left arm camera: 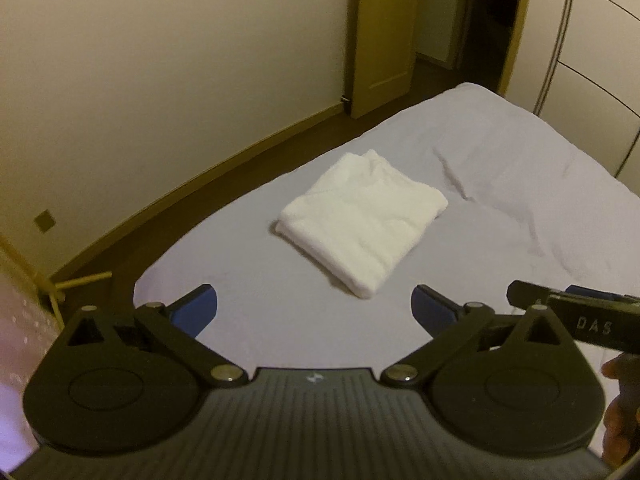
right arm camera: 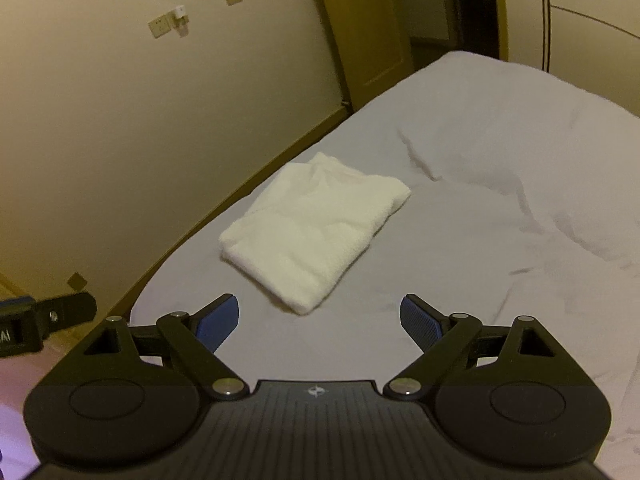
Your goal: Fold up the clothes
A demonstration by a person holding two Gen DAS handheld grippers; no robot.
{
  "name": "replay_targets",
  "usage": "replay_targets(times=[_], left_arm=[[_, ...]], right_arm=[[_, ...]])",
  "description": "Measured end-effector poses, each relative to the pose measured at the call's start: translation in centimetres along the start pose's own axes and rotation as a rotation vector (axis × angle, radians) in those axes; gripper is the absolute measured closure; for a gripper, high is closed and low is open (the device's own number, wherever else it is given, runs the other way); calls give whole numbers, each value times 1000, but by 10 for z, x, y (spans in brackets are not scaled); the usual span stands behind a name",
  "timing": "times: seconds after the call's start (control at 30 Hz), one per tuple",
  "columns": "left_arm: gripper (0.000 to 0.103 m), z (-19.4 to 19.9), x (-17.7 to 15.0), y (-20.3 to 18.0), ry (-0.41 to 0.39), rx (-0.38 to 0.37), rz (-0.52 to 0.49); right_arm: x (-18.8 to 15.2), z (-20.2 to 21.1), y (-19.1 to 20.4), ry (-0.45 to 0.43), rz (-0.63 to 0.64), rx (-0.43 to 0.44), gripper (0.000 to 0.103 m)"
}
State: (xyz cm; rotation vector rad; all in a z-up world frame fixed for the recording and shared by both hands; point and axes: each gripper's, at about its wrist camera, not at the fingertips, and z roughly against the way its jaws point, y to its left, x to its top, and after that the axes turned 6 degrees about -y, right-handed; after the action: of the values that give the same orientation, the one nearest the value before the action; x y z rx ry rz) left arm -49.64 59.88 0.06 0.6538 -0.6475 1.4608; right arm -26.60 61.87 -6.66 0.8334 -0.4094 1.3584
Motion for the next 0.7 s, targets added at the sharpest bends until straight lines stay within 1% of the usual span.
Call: replay_targets(times=[0.1, 0.17, 0.3, 0.47, 0.63, 0.7], left_arm=[[1, 8, -13, -11, 6, 25, 20], [1, 12, -18, -13, 26, 34, 33], [1, 11, -25, -16, 61, 30, 52], [1, -9, -30, -23, 90, 40, 43], [1, -40, -25, -22, 127, 32, 45], [1, -52, -22, -21, 140, 26, 31]], right_arm=[[-6, 11, -7, 10, 34, 14, 13], [-9, 15, -11, 14, 49, 15, 13], [-13, 12, -20, 29, 56, 25, 13], [-14, -4, -23, 59, 68, 29, 13], [-14, -22, -22, 89, 90, 18, 13], [-13, -30, -22, 100, 90, 9, 13]])
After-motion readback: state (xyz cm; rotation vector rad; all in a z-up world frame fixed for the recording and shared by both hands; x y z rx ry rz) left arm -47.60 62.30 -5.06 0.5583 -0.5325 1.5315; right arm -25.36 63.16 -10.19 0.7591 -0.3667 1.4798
